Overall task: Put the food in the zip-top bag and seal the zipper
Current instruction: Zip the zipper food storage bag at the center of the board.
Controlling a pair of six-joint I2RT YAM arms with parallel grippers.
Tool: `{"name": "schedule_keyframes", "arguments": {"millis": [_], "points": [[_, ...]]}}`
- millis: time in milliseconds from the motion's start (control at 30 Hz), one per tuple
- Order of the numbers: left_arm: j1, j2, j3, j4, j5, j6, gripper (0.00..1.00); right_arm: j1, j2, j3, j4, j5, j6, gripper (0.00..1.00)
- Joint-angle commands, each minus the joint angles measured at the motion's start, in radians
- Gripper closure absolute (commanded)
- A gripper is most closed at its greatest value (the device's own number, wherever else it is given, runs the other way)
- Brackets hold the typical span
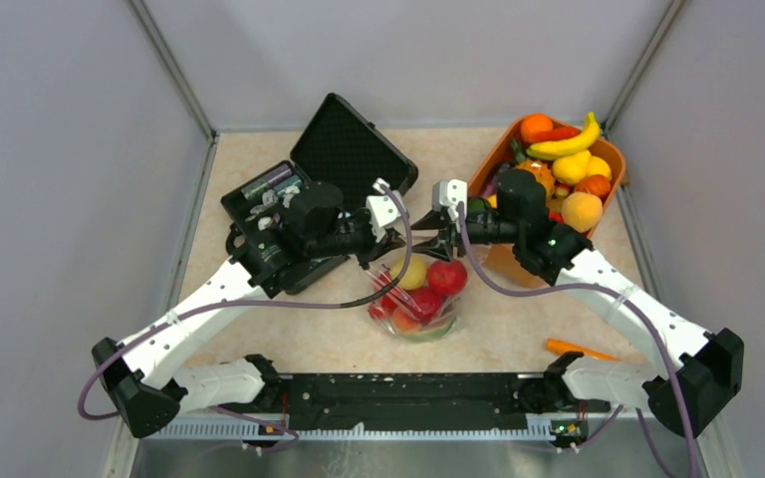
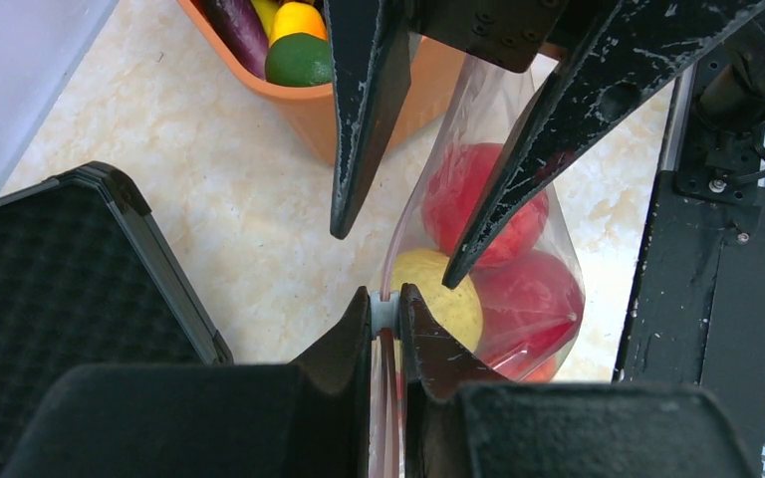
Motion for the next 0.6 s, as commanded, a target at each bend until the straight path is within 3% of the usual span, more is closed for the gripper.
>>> {"name": "schedule_keyframes", "arguments": {"millis": [0,300,567], "points": [[0.002,0.001,0.021,0.064,0.020,-0.017,1.00,0.023,0.006,0.028,0.044,0.012,0.005,0.61],[0.001,-0.004,0.018,0.062,0.019,-0.016,1.00,0.028,-0.022,-0.024,0.092,0.076,0.005,0.98],[0.001,-0.012,-0.013,0.034,-0.066,-0.003,1.00,0.029,-0.074,-0.098,0.135,0.108,0.024,1.00]]}}
